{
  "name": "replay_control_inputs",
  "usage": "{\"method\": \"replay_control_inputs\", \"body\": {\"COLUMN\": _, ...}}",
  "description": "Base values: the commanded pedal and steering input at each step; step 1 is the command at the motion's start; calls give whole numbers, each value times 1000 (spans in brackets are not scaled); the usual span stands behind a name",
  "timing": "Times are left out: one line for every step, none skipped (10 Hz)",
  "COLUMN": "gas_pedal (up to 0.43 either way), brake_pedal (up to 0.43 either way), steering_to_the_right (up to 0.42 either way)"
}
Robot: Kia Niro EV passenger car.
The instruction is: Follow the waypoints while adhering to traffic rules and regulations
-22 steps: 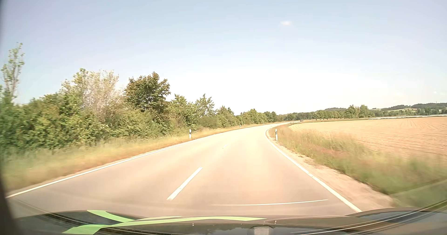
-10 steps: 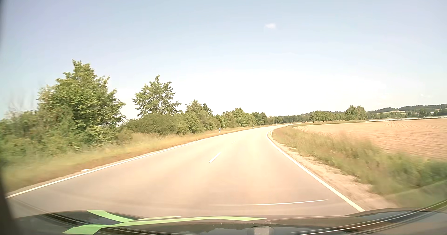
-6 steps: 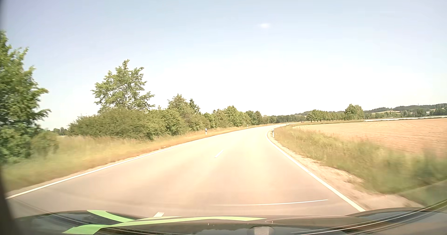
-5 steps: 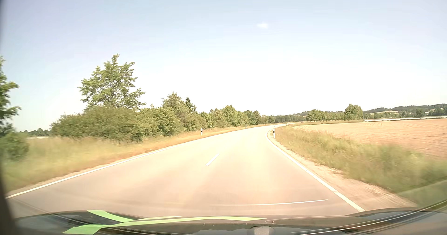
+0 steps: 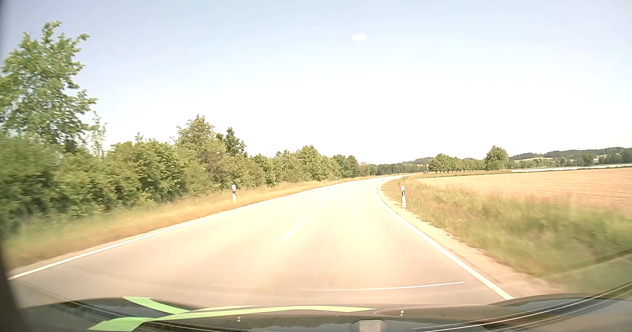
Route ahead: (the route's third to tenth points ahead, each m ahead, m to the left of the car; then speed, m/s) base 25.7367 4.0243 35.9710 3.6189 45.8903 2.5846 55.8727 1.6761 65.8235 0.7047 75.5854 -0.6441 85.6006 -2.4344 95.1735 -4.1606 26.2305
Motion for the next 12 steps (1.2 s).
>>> {"method": "replay_control_inputs", "body": {"gas_pedal": 110, "brake_pedal": 0, "steering_to_the_right": 14}}
{"method": "replay_control_inputs", "body": {"gas_pedal": 110, "brake_pedal": 0, "steering_to_the_right": 14}}
{"method": "replay_control_inputs", "body": {"gas_pedal": 110, "brake_pedal": 0, "steering_to_the_right": 14}}
{"method": "replay_control_inputs", "body": {"gas_pedal": 110, "brake_pedal": 0, "steering_to_the_right": 14}}
{"method": "replay_control_inputs", "body": {"gas_pedal": 110, "brake_pedal": 0, "steering_to_the_right": 14}}
{"method": "replay_control_inputs", "body": {"gas_pedal": 110, "brake_pedal": 0, "steering_to_the_right": 14}}
{"method": "replay_control_inputs", "body": {"gas_pedal": 118, "brake_pedal": 0, "steering_to_the_right": 13}}
{"method": "replay_control_inputs", "body": {"gas_pedal": 118, "brake_pedal": 0, "steering_to_the_right": 11}}
{"method": "replay_control_inputs", "body": {"gas_pedal": 118, "brake_pedal": 0, "steering_to_the_right": 10}}
{"method": "replay_control_inputs", "body": {"gas_pedal": 130, "brake_pedal": 0, "steering_to_the_right": 10}}
{"method": "replay_control_inputs", "body": {"gas_pedal": 138, "brake_pedal": 0, "steering_to_the_right": 10}}
{"method": "replay_control_inputs", "body": {"gas_pedal": 150, "brake_pedal": 0, "steering_to_the_right": 10}}
